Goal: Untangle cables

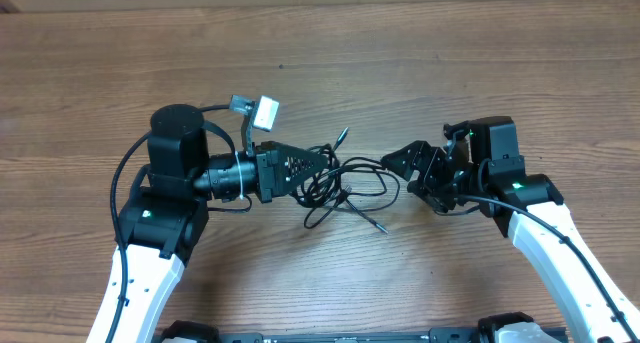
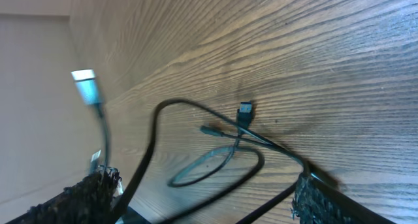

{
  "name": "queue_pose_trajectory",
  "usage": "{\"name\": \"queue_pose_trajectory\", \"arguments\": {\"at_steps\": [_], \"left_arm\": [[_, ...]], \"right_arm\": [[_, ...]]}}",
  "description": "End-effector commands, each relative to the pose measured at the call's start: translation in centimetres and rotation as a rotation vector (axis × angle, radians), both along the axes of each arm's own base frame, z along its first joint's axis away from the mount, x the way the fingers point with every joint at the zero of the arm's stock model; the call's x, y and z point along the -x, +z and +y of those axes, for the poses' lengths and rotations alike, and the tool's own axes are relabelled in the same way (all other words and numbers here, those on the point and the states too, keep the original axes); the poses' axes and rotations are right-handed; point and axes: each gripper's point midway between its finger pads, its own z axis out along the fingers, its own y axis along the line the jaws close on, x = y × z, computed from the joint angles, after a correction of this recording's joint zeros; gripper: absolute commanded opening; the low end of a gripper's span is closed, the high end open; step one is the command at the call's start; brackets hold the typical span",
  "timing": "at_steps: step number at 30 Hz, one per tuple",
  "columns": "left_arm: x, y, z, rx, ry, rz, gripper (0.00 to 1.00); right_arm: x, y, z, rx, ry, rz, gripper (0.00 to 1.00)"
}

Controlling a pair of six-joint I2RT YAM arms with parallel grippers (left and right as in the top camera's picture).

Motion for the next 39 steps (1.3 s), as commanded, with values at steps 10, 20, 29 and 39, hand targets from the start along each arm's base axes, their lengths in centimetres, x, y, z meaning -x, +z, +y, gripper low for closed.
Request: {"name": "queue_pose_trajectory", "arguments": {"at_steps": [10, 20, 29, 39], "left_arm": [[-3.5, -6.1, 4.6, -0.344, 0.358, 0.057, 0.04], [-3.4, -9.2, 7.5, -0.506, 0.489, 0.153, 0.04], [-3.3, -9.3, 7.5, -0.509, 0.489, 0.156, 0.04], [-3.4, -9.3, 7.5, -0.507, 0.49, 0.154, 0.04]], "right_arm": [[-0.2, 0.5, 0.0, 0.021, 0.043, -0.054, 0.88], [-0.3, 0.5, 0.0, 0.021, 0.043, -0.055, 0.91], [0.8, 1.3, 1.6, -0.012, 0.202, -0.144, 0.91], [3.7, 2.5, 7.0, -0.022, 0.526, -0.351, 0.92]]}}
